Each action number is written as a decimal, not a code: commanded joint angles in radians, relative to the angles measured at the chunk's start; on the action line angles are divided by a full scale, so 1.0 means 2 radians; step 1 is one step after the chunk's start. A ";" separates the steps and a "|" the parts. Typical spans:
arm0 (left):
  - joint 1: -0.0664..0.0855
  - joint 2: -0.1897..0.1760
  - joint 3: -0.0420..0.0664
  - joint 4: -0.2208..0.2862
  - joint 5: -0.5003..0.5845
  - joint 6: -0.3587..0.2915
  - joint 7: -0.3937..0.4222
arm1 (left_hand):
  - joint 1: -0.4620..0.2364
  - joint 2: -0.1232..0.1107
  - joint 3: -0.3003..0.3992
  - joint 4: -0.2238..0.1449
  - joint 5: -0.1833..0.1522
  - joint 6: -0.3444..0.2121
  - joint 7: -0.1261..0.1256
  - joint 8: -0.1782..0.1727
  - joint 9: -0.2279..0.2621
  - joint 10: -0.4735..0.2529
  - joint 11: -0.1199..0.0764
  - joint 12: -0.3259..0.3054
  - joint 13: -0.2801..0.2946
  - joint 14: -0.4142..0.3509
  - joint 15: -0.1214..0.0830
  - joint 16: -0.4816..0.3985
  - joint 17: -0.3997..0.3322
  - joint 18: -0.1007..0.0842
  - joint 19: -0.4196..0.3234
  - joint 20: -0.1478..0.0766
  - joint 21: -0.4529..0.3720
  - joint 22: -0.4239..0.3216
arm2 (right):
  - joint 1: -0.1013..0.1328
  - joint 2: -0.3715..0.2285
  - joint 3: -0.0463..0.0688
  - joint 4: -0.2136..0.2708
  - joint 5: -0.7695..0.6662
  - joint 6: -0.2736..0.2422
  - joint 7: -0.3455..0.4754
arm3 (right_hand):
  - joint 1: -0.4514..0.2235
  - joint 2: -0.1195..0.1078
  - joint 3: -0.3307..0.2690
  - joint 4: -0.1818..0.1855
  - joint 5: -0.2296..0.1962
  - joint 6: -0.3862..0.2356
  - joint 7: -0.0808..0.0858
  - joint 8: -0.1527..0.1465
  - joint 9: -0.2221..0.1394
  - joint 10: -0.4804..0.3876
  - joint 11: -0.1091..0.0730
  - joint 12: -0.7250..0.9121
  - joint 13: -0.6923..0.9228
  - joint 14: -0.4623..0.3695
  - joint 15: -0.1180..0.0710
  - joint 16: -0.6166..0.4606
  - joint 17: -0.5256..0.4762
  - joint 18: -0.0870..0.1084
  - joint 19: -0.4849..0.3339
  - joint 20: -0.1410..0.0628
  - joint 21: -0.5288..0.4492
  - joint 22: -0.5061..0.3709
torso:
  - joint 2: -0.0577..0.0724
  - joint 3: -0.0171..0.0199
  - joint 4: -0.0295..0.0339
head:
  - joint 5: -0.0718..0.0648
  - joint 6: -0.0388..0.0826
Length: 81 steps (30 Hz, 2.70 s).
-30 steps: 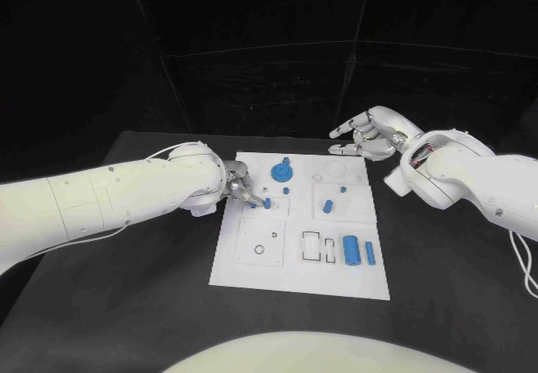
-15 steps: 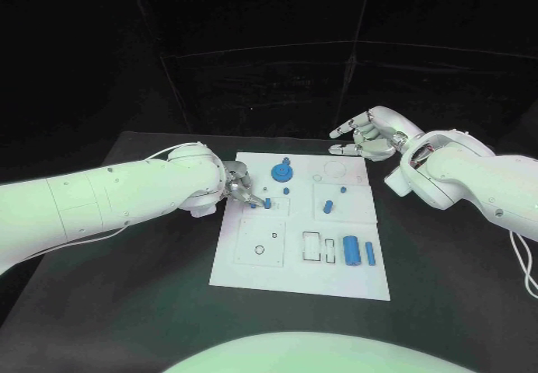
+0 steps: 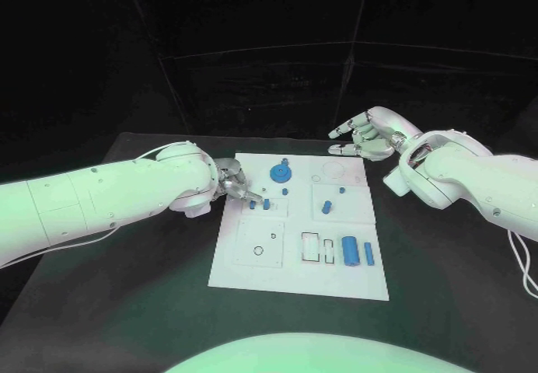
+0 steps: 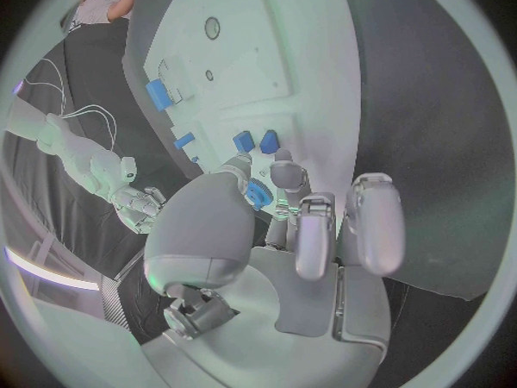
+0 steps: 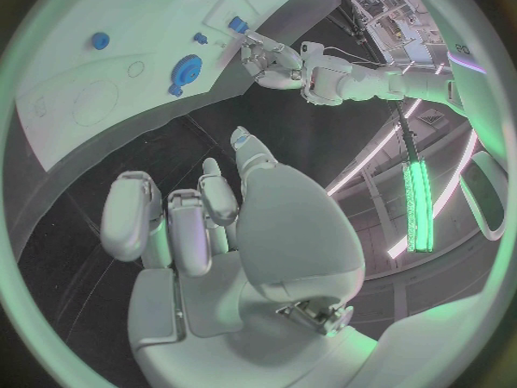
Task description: Assemble the parts on the task board
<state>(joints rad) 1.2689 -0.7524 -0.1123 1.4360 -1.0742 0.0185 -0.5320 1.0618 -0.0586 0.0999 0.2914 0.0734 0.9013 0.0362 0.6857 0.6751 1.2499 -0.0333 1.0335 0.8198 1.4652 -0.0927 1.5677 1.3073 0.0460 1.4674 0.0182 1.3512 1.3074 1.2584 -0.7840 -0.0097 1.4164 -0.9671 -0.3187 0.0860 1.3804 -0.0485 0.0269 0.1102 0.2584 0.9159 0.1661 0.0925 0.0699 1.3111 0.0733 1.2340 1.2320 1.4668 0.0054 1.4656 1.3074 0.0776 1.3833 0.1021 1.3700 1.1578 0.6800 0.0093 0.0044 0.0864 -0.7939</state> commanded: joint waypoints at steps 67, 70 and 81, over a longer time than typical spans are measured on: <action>-0.007 0.123 -0.011 -0.134 -0.211 -0.041 0.258 | 0.225 -0.005 0.020 -0.103 0.007 0.023 0.052 -0.227 -0.269 -0.146 0.060 -0.334 -0.364 0.000 0.046 -0.117 -0.093 0.039 -0.034 0.040 -0.188 -0.134 | 0.001 0.013 0.000 -0.007 -0.001 -0.008 0.005 | 0.006 0.010 -0.003 -0.001 0.006 0.011 -0.004 0.009 0.001 -0.035 -0.002 -0.049 -0.046 0.031 -0.007 -0.006 0.038 0.006 -0.013 -0.002 -0.014 -0.018 | 0.000 0.0008 0.0004 | -0.012 0.009; -0.007 0.125 -0.011 -0.135 -0.211 -0.038 0.260 | 0.225 -0.003 0.023 -0.103 0.007 0.029 0.051 -0.227 -0.270 -0.139 0.059 -0.335 -0.366 0.000 0.046 -0.116 -0.094 0.038 -0.032 0.040 -0.183 -0.129 | 0.001 0.013 0.000 -0.007 -0.001 -0.008 0.006 | 0.006 0.011 -0.003 0.000 0.006 0.011 -0.004 0.009 0.001 -0.035 -0.002 -0.049 -0.046 0.031 -0.007 -0.006 0.038 0.006 -0.013 -0.002 -0.014 -0.018 | 0.000 0.0010 0.0004 | -0.009 0.009; -0.008 0.131 -0.011 -0.141 -0.211 -0.029 0.262 | 0.224 -0.002 0.032 -0.103 0.006 0.042 0.047 -0.230 -0.273 -0.121 0.056 -0.341 -0.371 0.000 0.043 -0.115 -0.097 0.033 -0.025 0.037 -0.155 -0.103 | 0.001 0.015 0.000 -0.007 -0.001 -0.007 0.006 | 0.006 0.012 -0.003 0.000 0.007 0.011 -0.004 0.009 0.001 -0.034 -0.002 -0.049 -0.046 0.031 -0.007 -0.006 0.038 0.006 -0.012 -0.002 -0.014 -0.018 | 0.000 0.0008 -0.0003 | -0.010 0.006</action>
<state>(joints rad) 1.2525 -0.4924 -0.1350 1.1556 -1.4883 -0.0576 -0.0082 1.5145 -0.0671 0.1591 0.0869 0.0819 0.9775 0.1285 0.2291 0.1310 1.0008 0.0802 0.3589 0.0795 1.4634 -0.0050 1.3332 1.1137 0.1239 1.4135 0.0932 1.0384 1.0986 1.2583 -0.7552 -0.0098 1.4017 -0.9685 -0.3268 0.0887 1.3924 -0.0364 0.0269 0.1101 0.2681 0.9317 0.1568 0.1074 0.0707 1.2449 0.0715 1.1419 1.1403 1.4667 -0.0019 1.4607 1.3077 0.0776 1.3670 0.0998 1.3471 1.1218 0.6804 0.0110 0.0038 0.0687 -0.7811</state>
